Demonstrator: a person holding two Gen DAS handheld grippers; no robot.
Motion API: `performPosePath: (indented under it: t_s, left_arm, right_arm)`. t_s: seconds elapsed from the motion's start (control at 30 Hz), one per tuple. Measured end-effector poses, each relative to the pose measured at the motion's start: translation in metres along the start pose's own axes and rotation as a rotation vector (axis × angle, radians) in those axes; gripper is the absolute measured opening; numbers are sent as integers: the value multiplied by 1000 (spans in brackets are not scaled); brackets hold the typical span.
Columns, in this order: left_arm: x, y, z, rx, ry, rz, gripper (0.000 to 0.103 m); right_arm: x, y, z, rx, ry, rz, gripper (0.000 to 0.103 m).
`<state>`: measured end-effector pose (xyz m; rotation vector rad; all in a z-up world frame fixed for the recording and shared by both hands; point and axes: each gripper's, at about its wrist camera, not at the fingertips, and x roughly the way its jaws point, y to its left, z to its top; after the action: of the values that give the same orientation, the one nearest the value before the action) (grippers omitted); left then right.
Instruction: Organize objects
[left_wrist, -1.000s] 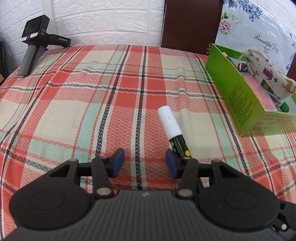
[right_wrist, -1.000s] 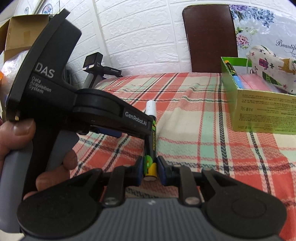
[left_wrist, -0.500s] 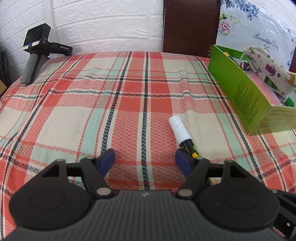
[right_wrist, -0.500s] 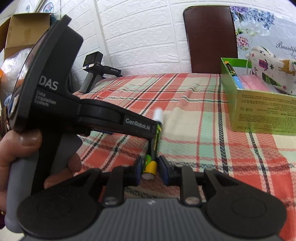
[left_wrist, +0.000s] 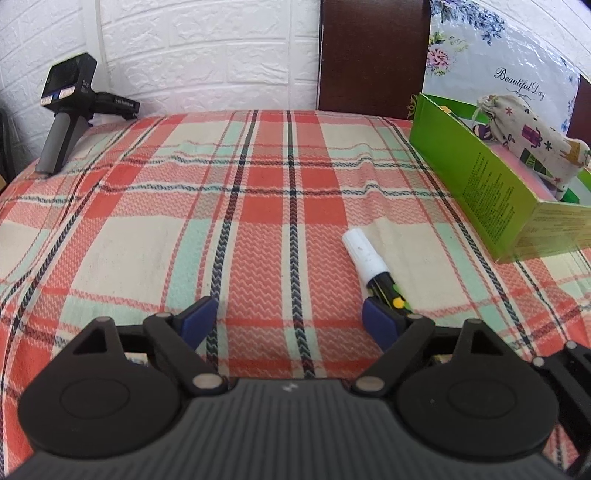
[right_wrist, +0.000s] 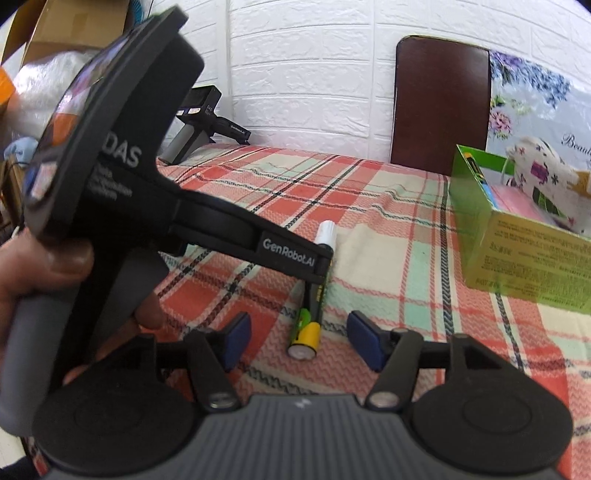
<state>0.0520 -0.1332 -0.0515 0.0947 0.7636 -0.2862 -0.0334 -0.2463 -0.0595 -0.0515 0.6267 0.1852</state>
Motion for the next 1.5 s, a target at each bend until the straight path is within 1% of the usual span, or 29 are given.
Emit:
performPosePath:
  t_s: [0.07,0.13,0.2,0.33,0.37,0.43,0.53,0.57,0.6,0.63,0.67,0.7,0.77,0.8,0.87,1.0,1.1,1.2,1.3,1.37,1.5]
  left_arm:
    - [-5,0,2,-43,34,-35,85]
    - [-10,-2,3,-69,54,-77,78]
    - [-12,-9,3,-71,73,-96,74]
    - [-16,-18,4,-79,82,-139,73]
    - [-16,-20,5,-76,83,-142,73]
    - [-17,-22,6,-80,89,-152,73]
    - [-15,-21,8,-98,105,-177,72]
    - [-12,-22,9,-98,117,-184,64]
    - [-11,-23,10,-103,122,-200,62]
    - [-9,-24,10,-109,126,-212,51]
    - [-7,-25,11,-106,131,-224,44]
    - [-6,-27,12,-101,134,-232,31]
    - [-6,-27,14,-128,137,-252,30]
    - [-7,-28,15,-134,133,-265,30]
    - [-12,-34,20,-116,104,-284,30]
    - [-19,-49,43,-98,61,-318,29]
    - [-26,-70,66,-57,10,-336,29]
    - [-32,-97,89,10,-57,-330,29]
    - [-25,-122,109,47,-81,-317,29]
    - [-15,-134,119,59,-80,-306,29]
    - [8,-161,132,124,-73,-285,30]
  right_arm:
    - [1,-1,2,2,3,-13,60]
    - [1,-3,3,3,6,-12,60]
    - [0,-4,2,-3,7,-13,59]
    - [-1,-6,2,-13,6,-23,58]
    - [-1,-8,3,-11,5,-26,54]
    - [-1,-12,4,-3,1,-41,51]
    - [1,-20,5,-4,8,-54,38]
    - [1,-20,5,-18,10,-51,20]
    - [1,-19,7,-32,13,-52,18]
    - [0,-17,7,-39,7,-50,18]
    - [-2,-15,6,-44,-1,-38,18]
    - [-5,-11,5,-59,-13,-35,17]
    - [-8,-2,0,-125,-41,-75,17]
    - [-10,-1,-1,-139,-54,-92,17]
    - [-14,-4,1,-146,-79,-115,18]
    - [-22,-9,9,-220,-145,-205,18]
    - [-28,-24,22,-234,-196,-275,18]
    - [-31,-44,38,-245,-229,-335,18]
    - [-23,-64,49,-266,-237,-388,18]
    - [-13,-77,55,-269,-226,-415,18]
    - [10,-102,59,-252,-198,-454,18]
